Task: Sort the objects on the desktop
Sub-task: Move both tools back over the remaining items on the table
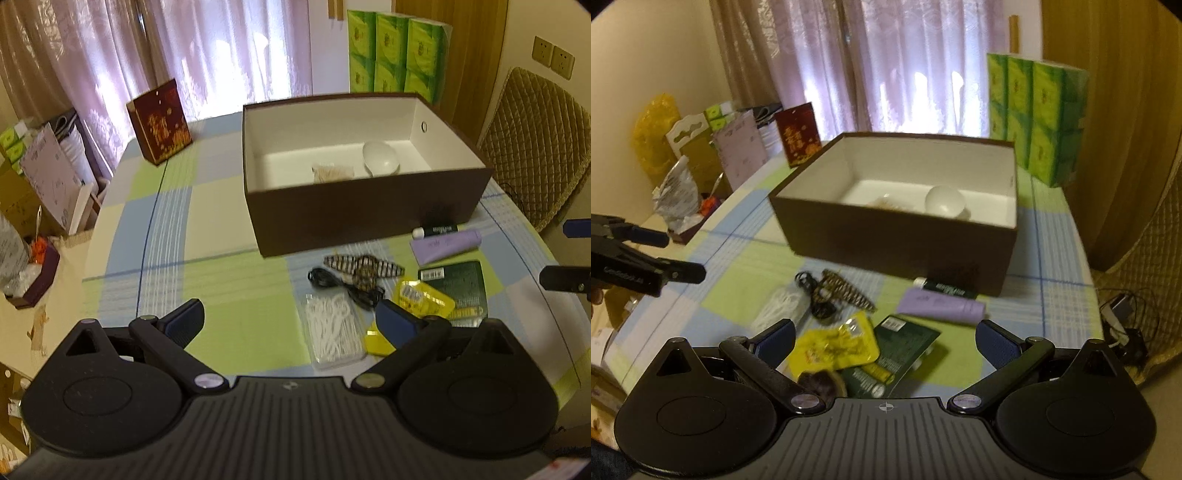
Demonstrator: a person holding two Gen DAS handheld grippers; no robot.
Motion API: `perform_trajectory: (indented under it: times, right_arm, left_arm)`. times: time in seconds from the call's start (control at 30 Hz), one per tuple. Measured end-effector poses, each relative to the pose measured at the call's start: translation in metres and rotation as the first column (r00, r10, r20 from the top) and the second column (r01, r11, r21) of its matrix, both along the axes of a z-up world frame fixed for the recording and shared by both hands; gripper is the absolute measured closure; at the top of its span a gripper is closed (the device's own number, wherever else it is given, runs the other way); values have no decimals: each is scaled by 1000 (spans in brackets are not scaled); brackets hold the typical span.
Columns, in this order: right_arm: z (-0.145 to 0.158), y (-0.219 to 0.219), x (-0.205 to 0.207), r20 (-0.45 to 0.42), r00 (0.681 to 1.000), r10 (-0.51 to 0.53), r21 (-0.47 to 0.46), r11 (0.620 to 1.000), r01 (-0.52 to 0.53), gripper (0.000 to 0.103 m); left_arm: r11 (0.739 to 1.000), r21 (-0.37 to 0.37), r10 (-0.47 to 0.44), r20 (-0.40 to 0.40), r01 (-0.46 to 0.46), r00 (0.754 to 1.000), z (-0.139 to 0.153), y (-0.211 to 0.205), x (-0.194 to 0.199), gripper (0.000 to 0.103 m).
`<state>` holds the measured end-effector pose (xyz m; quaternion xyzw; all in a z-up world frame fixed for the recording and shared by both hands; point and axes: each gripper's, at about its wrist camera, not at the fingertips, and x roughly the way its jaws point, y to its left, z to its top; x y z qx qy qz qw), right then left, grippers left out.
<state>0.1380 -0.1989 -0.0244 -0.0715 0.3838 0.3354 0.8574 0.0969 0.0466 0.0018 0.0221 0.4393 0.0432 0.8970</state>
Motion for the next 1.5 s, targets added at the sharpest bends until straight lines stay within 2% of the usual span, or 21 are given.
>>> perform_trajectory:
  times: [0.27,0.53,0.97,1.27,1.5]
  right_arm:
    - [-25,16,-20,-52,996,67,-47,997,-69,2]
    - [-48,27,-27,-103,991,86,-68,993,-93,2]
    - [-63,7,-8,-183,982,-50,-13,999,49,3]
    - [-76,-20,23,-294,940,-175,82,975,207,25]
    - [-82,-36,43,-372,904,-209,138,951,276,40]
  left_arm:
    - [1000,-14,-11,-52,10,999,-18,-2,-11,5]
    - [1000,-27,-17,-105,14,994,-39,-2,-15,5]
    - [999,-44,-29,-134,23,991,-58,-1,-5,5]
    - [998,-50,-31,-134,24,991,-66,-3,9,5]
    - [998,-56,-29,-137,22,990,-72,-6,19,5]
